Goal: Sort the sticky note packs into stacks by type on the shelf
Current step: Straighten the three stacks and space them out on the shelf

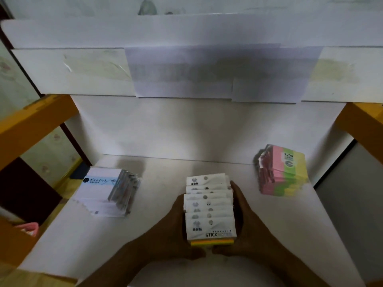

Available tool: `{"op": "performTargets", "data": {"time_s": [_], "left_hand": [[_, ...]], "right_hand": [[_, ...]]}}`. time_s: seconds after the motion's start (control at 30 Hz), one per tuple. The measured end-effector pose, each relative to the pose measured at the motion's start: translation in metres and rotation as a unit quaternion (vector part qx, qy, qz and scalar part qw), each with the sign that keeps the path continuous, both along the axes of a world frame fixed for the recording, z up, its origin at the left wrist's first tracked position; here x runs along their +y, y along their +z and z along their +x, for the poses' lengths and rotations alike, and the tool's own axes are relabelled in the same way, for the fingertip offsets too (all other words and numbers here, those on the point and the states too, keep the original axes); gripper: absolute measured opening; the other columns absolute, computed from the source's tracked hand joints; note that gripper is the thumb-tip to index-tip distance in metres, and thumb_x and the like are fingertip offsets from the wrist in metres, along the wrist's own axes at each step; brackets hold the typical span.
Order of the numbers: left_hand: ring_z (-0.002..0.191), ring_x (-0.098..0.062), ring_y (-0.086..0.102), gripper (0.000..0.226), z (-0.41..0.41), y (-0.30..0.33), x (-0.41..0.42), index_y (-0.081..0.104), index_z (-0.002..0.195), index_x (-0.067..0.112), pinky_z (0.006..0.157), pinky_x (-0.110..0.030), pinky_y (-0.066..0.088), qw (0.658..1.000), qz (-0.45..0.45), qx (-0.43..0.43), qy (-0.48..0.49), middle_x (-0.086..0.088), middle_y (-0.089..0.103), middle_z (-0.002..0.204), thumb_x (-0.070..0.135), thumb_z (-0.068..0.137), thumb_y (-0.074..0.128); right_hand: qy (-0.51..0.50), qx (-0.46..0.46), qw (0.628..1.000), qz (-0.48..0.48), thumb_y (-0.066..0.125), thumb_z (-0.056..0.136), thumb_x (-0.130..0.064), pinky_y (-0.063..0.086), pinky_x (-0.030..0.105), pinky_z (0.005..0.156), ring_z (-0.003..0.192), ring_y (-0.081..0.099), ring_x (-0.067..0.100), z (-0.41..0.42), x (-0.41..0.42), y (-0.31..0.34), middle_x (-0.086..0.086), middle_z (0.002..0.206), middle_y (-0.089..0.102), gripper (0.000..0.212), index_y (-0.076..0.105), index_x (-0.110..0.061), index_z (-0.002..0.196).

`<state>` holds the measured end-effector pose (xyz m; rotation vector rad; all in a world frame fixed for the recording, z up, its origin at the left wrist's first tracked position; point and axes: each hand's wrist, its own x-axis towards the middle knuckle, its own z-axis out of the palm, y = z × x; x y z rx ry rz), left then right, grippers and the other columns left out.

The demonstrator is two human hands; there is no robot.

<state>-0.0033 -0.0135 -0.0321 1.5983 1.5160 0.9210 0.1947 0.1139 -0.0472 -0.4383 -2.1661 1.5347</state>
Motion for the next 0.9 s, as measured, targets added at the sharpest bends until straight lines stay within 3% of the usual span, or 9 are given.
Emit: {"op": "performTargets", "data": {"time_s": [0.1, 0.23, 0.33, 0.4, 0.47, 0.57, 0.73, 0.8, 0.9], "left_hand": [[0.135, 0.017, 0.025, 0.112, -0.003, 0.005, 0.002, 0.010, 0.146, 0.002, 0.103, -0.001, 0.026, 1.000, 0.007, 0.013, -0.019, 0.047, 0.022, 0.139, 0.011, 0.066, 0.087], [0.135, 0.016, 0.023, 0.117, -0.005, 0.013, 0.011, 0.009, 0.149, 0.007, 0.105, -0.003, 0.026, 1.000, 0.005, 0.026, -0.010, 0.045, 0.022, 0.141, 0.015, 0.064, 0.089], [0.135, 0.018, 0.022, 0.123, -0.005, 0.016, 0.013, 0.004, 0.149, 0.018, 0.107, -0.004, 0.025, 0.999, -0.027, 0.004, -0.019, 0.027, 0.019, 0.149, 0.011, 0.061, 0.090], [0.136, 0.016, 0.021, 0.122, -0.006, 0.017, 0.013, 0.006, 0.149, 0.023, 0.110, -0.007, 0.025, 0.999, -0.039, 0.008, -0.029, 0.024, 0.018, 0.151, 0.015, 0.061, 0.090], [0.139, 0.012, 0.020, 0.115, -0.006, 0.017, 0.013, 0.012, 0.150, 0.020, 0.114, -0.011, 0.022, 0.999, -0.031, 0.027, -0.032, 0.029, 0.020, 0.151, 0.019, 0.064, 0.089], [0.136, 0.015, 0.024, 0.112, -0.005, 0.017, 0.014, 0.011, 0.149, 0.014, 0.108, -0.005, 0.024, 0.999, -0.015, 0.032, -0.029, 0.043, 0.022, 0.143, 0.018, 0.067, 0.087], [0.134, 0.014, 0.029, 0.107, -0.004, 0.010, 0.015, 0.017, 0.148, 0.011, 0.109, -0.008, 0.029, 0.999, 0.002, 0.033, 0.003, 0.042, 0.029, 0.141, 0.018, 0.067, 0.086], [0.129, 0.013, 0.038, 0.092, -0.003, 0.013, 0.017, 0.029, 0.142, 0.015, 0.101, -0.006, 0.036, 1.000, 0.002, -0.007, 0.017, 0.041, 0.041, 0.135, 0.004, 0.069, 0.084], [0.108, 0.002, 0.062, 0.075, -0.002, 0.027, 0.019, 0.044, 0.126, 0.029, 0.080, -0.015, 0.052, 0.985, -0.044, -0.140, 0.090, 0.030, 0.066, 0.113, -0.007, 0.070, 0.078]], "right_hand": [[-0.005, -0.014, 1.000, 0.016, 0.090, 0.052, 0.003, 0.052, 0.031, 0.096, 0.127, 0.054, 0.015, -0.001, -0.002, 0.004, -0.008, 0.137, 0.055, 0.115, 0.025, -0.020, 0.144], [-0.004, -0.032, 0.999, 0.001, 0.091, 0.051, 0.001, 0.052, 0.028, 0.096, 0.126, 0.052, 0.005, -0.005, 0.003, 0.010, -0.022, 0.133, 0.053, 0.114, 0.026, -0.025, 0.140], [0.010, -0.048, 0.999, -0.002, 0.091, 0.053, -0.001, 0.049, 0.028, 0.099, 0.129, 0.050, 0.008, -0.008, 0.006, 0.016, -0.018, 0.136, 0.051, 0.114, 0.023, -0.027, 0.141], [0.023, -0.057, 0.998, -0.006, 0.092, 0.053, -0.003, 0.048, 0.027, 0.100, 0.131, 0.048, 0.008, -0.007, 0.007, 0.017, -0.016, 0.139, 0.049, 0.118, 0.019, -0.027, 0.143], [0.035, -0.065, 0.997, -0.028, 0.092, 0.053, -0.002, 0.047, 0.028, 0.102, 0.133, 0.045, 0.006, -0.005, 0.007, 0.016, -0.015, 0.144, 0.045, 0.128, 0.011, -0.027, 0.148], [0.043, -0.075, 0.995, -0.044, 0.092, 0.055, -0.006, 0.045, 0.027, 0.105, 0.133, 0.042, -0.001, -0.005, 0.006, 0.015, -0.020, 0.145, 0.041, 0.131, 0.005, -0.034, 0.149], [-0.006, -0.036, 0.998, -0.045, 0.090, 0.058, -0.001, 0.052, 0.024, 0.094, 0.124, 0.054, 0.005, -0.007, 0.003, 0.018, -0.015, 0.131, 0.057, 0.104, 0.031, -0.026, 0.140], [-0.041, -0.011, 0.997, -0.060, 0.091, 0.058, -0.009, 0.053, 0.026, 0.093, 0.120, 0.057, 0.006, -0.009, -0.001, 0.020, -0.014, 0.128, 0.060, 0.097, 0.038, -0.031, 0.137], [-0.069, -0.001, 0.992, -0.103, 0.089, 0.064, -0.022, 0.054, 0.032, 0.092, 0.118, 0.060, 0.010, -0.022, -0.003, 0.028, -0.010, 0.127, 0.063, 0.088, 0.043, -0.033, 0.138]]}}
